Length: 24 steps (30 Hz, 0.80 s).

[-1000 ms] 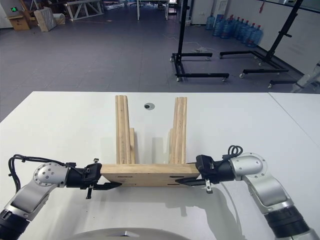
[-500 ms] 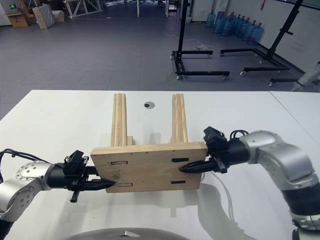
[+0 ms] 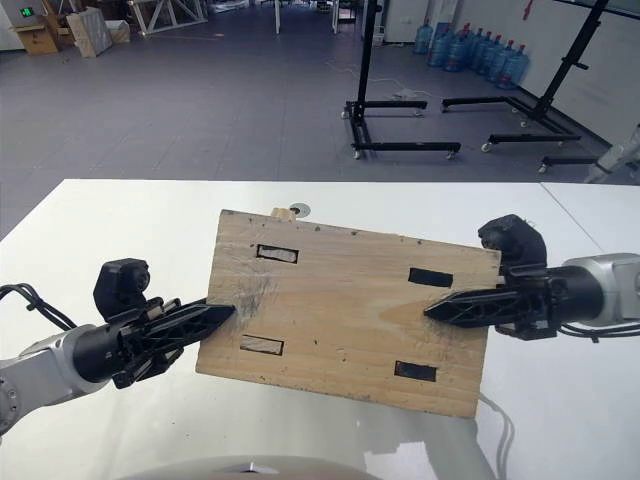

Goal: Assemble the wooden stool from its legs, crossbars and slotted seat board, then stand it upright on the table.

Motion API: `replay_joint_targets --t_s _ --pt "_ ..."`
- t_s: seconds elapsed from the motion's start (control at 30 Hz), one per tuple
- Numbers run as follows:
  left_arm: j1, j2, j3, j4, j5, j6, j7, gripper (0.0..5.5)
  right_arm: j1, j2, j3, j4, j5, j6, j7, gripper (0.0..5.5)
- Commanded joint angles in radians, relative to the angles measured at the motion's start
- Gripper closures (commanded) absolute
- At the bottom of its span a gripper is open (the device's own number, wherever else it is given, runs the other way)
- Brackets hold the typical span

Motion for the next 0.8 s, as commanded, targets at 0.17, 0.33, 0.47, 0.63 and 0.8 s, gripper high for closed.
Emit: replay_joint_targets --t_s 0.17,0.33,0.47,0.63,0.8 --pt "-0.051 -0.093 0.115 -0.193 -0.158 -0.12 -0.026 4.21 -0.423 0.07 0.539 0.195 0.385 0.362 0.221 4.0" --pt "-0.048 -0.093 0.101 -0.183 -0.158 -0.096 -0.026 4.21 -0.543 0.177 0.677 0.339 0.385 0.361 0.168 4.0" --pt "-0.043 -0.084 0.109 -0.154 -0.158 -0.068 -0.014 4.21 -0.557 0.254 0.686 0.408 0.385 0.354 0.114 4.0" --pt "-0.056 -0.097 0.119 -0.058 -0.158 -0.008 0.009 4.21 -0.553 0.323 0.656 0.5 0.385 0.354 0.042 3.29" --pt "-0.107 -0.158 0.148 0.024 -0.158 0.032 0.097 3.05 -0.545 0.381 0.589 0.573 0.385 0.361 -0.024 2.27"
